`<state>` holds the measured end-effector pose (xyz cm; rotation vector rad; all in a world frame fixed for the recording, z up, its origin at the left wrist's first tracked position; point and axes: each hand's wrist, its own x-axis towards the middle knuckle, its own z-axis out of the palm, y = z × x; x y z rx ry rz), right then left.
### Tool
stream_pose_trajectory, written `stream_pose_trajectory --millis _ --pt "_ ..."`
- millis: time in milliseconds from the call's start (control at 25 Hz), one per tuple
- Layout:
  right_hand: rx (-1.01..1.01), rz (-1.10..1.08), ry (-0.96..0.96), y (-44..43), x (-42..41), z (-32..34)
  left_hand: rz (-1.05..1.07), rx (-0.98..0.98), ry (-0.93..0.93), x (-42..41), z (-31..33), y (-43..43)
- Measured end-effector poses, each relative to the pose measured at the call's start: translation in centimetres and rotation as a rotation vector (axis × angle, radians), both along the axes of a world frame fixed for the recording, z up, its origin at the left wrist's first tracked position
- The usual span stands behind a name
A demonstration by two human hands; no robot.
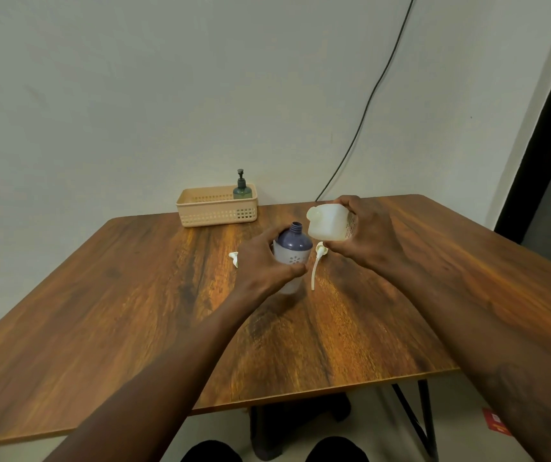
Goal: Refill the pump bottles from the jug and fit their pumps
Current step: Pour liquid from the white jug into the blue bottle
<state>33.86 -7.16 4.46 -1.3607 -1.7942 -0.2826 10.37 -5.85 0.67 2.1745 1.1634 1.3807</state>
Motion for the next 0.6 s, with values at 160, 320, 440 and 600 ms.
stream_pose_trajectory --millis 160,320,440,600 --pt "0.042 0.022 -0.087 0.0 -0.9 0.1 0.016 0.012 0.017 -0.6 0.0 -0.3" --pt "0.076 0.005 -0.136 -0.1 -1.6 0.7 0.018 0.006 0.038 -0.9 0.1 -0.5" --pt "0.106 0.01 -0.167 -0.3 -2.0 1.0 0.031 0.01 0.036 -1.0 0.1 -0.4" --pt "0.074 0.004 -0.165 -0.1 -1.6 0.9 0.022 0.02 0.042 -1.2 0.0 -0.3"
